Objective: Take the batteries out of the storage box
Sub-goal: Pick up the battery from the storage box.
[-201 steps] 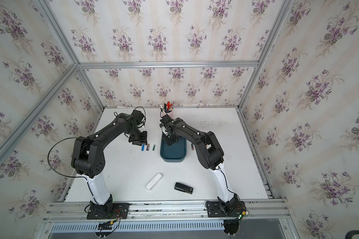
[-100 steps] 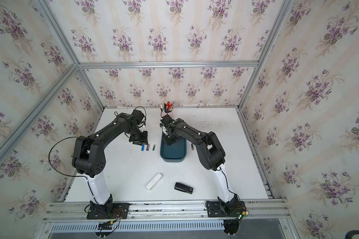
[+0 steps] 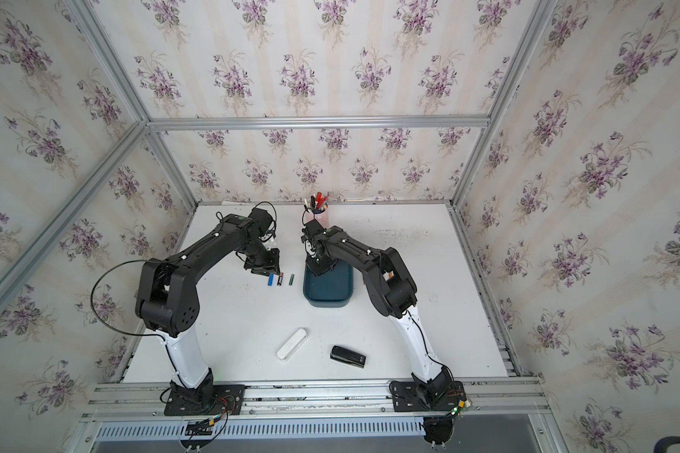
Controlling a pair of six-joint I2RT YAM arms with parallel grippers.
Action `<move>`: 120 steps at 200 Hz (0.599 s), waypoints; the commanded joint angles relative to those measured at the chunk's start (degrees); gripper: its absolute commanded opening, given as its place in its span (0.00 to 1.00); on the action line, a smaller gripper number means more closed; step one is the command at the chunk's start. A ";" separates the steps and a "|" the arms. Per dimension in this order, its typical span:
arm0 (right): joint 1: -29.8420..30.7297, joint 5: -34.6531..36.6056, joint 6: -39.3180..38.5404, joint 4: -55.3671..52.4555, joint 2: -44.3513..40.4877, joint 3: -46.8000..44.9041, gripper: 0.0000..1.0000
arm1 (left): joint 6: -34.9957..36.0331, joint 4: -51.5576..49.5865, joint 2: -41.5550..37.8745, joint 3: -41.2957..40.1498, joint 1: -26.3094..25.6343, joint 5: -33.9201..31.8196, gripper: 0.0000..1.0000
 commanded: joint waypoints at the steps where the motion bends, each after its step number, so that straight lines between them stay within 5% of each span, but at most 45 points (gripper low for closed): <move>1: -0.01 -0.09 -0.61 -1.52 0.71 -0.14 0.24 | 0.16 -0.45 0.08 0.14 0.05 0.11 0.40; 120: 0.01 -0.47 4.63 1.16 -8.16 -7.61 0.18 | 1.99 -2.40 2.60 2.89 0.04 0.66 0.41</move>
